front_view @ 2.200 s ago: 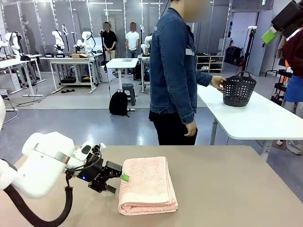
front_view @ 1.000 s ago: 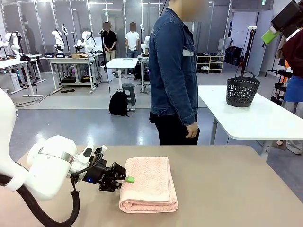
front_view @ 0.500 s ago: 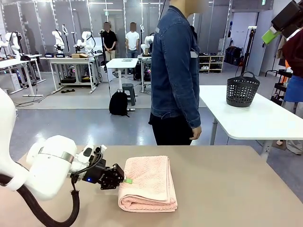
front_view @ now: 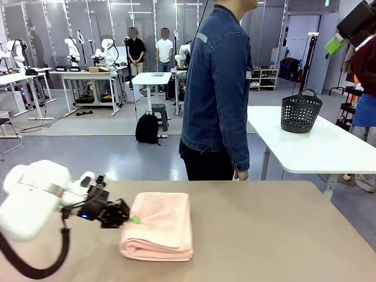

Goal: Fold the towel.
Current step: Pick up the 100 cm Hotel Towel and place it on the left side of the table.

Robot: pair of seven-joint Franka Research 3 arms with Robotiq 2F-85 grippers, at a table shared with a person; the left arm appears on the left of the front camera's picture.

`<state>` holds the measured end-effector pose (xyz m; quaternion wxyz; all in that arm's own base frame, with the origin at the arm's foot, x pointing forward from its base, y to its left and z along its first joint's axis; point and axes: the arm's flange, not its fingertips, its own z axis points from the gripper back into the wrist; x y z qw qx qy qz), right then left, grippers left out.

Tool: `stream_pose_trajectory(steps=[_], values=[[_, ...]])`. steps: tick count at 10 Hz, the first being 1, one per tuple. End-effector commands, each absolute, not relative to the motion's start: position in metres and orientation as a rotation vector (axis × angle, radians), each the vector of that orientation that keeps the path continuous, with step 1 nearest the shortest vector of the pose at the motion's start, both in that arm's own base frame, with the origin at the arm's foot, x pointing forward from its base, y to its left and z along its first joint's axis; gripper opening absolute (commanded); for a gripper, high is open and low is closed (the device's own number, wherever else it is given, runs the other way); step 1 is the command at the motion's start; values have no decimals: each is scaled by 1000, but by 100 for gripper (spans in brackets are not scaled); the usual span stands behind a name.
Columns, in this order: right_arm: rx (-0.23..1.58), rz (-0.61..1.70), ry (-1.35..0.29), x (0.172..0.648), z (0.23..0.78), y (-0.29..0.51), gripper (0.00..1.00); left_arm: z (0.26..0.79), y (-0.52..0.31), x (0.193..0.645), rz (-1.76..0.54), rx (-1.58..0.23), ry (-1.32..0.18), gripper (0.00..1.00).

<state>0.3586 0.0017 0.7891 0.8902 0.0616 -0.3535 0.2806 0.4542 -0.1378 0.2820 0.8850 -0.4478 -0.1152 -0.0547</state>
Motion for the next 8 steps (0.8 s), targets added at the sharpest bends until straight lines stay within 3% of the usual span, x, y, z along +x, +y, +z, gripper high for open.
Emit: stream_pose_trajectory(steps=[1, 8], values=[[134, 569, -738, 359, 791, 2, 100, 303, -80, 449, -126, -937, -208, 0], [134, 569, -738, 359, 791, 2, 100, 336, 131, 466, -140, -836, -184, 0]])
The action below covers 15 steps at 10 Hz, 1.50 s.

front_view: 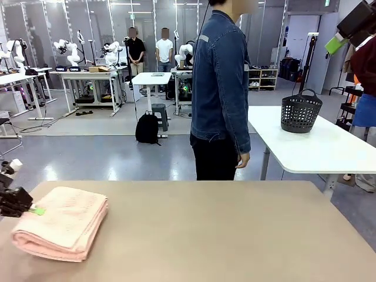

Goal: Fold the towel.
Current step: Pick up the 100 cm Hotel Towel and place it on the left side of the table.

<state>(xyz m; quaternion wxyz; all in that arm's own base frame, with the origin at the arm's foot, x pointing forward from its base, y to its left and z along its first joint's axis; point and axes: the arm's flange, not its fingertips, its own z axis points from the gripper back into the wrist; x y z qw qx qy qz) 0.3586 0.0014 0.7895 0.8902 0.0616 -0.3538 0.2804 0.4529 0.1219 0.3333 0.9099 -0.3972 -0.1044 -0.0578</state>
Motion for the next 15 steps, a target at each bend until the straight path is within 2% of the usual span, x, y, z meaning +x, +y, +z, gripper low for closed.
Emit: stream_pose_trajectory(steps=[1, 4, 5, 6, 7, 8, 9, 11, 12, 13, 15], values=[[134, 569, -738, 359, 791, 2, 100, 337, 145, 466, -143, -828, -179, 0], [134, 569, -738, 359, 791, 2, 100, 339, 162, 467, -141, -821, -182, 0], [134, 569, -738, 359, 791, 2, 100, 339, 162, 468, -136, -829, -176, 21], [134, 569, -738, 359, 791, 2, 100, 340, 161, 467, -135, -828, -172, 50], [134, 569, -738, 359, 791, 2, 100, 341, 160, 467, -130, -820, -175, 63], [134, 569, -738, 359, 791, 2, 100, 344, 159, 467, -117, -799, -191, 88], [134, 569, -738, 359, 791, 2, 100, 346, 160, 465, -107, -776, -205, 100], [134, 569, -738, 359, 791, 2, 100, 359, 161, 459, -106, -734, -230, 100], [134, 569, -738, 359, 791, 2, 100, 368, 161, 457, -102, -717, -239, 93], [134, 569, -738, 359, 791, 2, 100, 377, 157, 454, -101, -697, -250, 100], [134, 569, -738, 359, 791, 2, 100, 391, 146, 449, -85, -657, -267, 100]])
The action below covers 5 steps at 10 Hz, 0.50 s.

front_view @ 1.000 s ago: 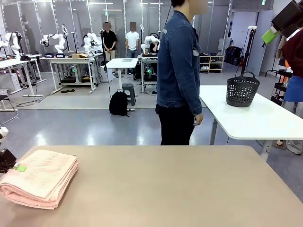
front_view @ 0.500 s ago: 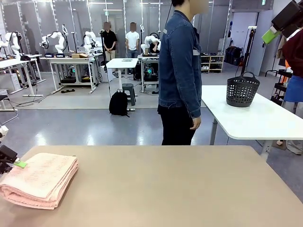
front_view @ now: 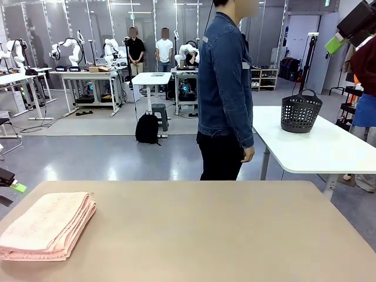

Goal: Fold the towel.
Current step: Pick up the 100 cm Hotel Towel and place it on the left side of the table.

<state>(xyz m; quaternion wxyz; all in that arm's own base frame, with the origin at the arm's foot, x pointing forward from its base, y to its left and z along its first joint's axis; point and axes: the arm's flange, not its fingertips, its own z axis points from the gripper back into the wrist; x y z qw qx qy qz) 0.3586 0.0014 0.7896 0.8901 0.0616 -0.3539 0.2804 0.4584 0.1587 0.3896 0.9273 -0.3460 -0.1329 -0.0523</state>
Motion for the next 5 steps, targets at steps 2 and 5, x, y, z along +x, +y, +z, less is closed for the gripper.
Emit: stream_pose_trajectory(steps=[2, 5], values=[[134, 569, -738, 359, 791, 2, 100, 390, 159, 458, -107, -709, -272, 100], [134, 569, -738, 359, 791, 2, 100, 390, 159, 458, -107, -709, -272, 100]])
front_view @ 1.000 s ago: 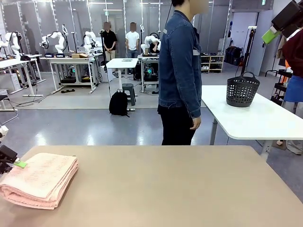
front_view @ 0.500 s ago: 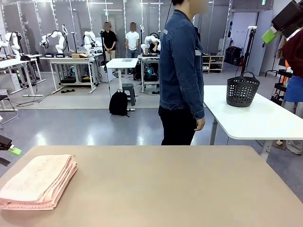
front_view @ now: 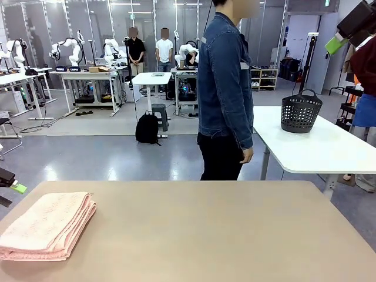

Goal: Fold the towel.
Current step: Pick up the 100 cm Hotel Towel and place it on the left side of the table.

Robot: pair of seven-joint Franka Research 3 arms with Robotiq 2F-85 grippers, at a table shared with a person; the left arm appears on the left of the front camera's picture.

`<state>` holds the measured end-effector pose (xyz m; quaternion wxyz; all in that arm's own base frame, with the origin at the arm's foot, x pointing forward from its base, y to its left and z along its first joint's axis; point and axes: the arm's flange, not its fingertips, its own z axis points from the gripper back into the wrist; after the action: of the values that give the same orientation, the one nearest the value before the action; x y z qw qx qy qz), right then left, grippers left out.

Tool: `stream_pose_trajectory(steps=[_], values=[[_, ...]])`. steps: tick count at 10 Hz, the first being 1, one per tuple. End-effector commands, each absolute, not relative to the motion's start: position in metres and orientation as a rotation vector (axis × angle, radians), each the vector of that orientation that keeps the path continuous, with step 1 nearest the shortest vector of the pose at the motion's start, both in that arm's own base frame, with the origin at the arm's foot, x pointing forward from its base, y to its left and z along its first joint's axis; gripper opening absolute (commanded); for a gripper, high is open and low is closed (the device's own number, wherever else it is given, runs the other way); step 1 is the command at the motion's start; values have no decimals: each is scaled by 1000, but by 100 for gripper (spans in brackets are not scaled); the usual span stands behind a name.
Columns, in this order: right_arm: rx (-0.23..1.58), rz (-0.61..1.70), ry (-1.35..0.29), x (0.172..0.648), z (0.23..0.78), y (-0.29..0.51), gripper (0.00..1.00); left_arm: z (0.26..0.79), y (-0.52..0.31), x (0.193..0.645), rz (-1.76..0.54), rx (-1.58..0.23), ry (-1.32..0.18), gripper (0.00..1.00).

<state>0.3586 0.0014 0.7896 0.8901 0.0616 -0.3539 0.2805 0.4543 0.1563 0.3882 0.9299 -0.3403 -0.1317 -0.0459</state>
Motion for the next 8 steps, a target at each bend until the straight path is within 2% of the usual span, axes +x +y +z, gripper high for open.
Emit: stream_pose_trajectory(steps=[1, 8], values=[[134, 569, -738, 359, 791, 2, 100, 390, 159, 458, -107, -709, -272, 100], [134, 569, -738, 359, 791, 2, 100, 390, 159, 458, -107, -709, -272, 100]])
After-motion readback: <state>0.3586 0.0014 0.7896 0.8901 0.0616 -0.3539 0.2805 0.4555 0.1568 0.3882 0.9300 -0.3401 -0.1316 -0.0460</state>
